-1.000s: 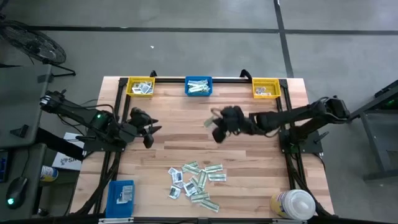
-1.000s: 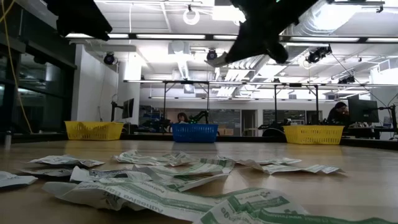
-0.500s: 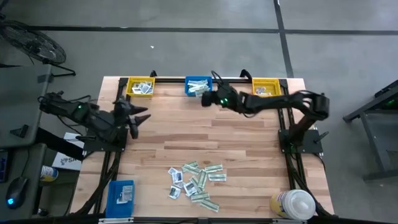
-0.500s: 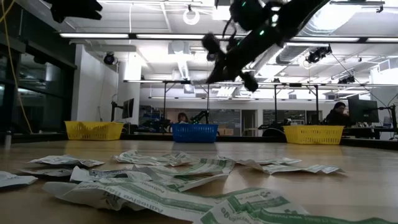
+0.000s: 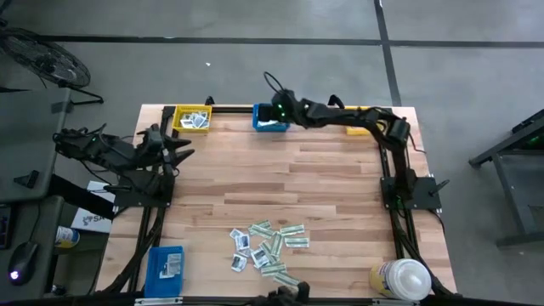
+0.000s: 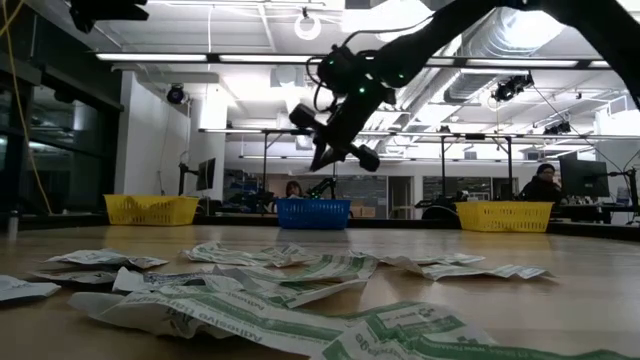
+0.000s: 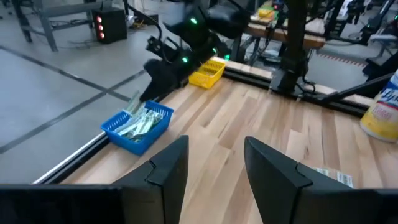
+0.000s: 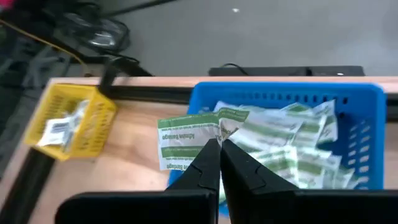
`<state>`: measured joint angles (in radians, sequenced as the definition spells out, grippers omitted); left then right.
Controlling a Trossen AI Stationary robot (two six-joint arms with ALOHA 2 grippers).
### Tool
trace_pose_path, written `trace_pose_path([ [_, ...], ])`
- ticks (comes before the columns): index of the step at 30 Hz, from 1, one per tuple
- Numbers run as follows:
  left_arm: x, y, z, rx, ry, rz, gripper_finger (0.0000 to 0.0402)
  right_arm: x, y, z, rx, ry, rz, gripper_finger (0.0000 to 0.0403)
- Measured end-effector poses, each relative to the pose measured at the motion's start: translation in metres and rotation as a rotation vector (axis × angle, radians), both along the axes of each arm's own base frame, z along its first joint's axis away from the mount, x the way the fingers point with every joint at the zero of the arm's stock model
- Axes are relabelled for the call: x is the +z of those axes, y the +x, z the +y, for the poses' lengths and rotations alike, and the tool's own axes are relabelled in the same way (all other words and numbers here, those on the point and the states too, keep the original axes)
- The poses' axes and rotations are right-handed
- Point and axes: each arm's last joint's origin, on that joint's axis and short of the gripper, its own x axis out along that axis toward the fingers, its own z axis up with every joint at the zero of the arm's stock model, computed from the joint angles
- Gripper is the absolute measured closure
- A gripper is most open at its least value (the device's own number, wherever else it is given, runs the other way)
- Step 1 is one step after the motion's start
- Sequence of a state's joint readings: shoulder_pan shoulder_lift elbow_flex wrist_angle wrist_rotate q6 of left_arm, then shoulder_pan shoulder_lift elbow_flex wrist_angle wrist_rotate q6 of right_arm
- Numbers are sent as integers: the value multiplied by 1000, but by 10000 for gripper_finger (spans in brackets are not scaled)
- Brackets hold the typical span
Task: Pick & Place First Aid Supplies
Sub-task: Put the green bandage pack into the top blue bin
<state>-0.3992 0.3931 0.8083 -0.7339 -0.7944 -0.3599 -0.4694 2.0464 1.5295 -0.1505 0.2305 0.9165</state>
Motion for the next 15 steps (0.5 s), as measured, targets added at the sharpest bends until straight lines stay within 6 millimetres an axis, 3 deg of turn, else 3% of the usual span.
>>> trace_pose_path([
  [7, 0, 0, -1, -34, -17, 4, 246, 8, -3, -25, -44, 35, 40, 403],
  [15, -1, 1, -2, -70, -6, 17, 246, 4, -10, -30, -5, 131, 44, 373],
])
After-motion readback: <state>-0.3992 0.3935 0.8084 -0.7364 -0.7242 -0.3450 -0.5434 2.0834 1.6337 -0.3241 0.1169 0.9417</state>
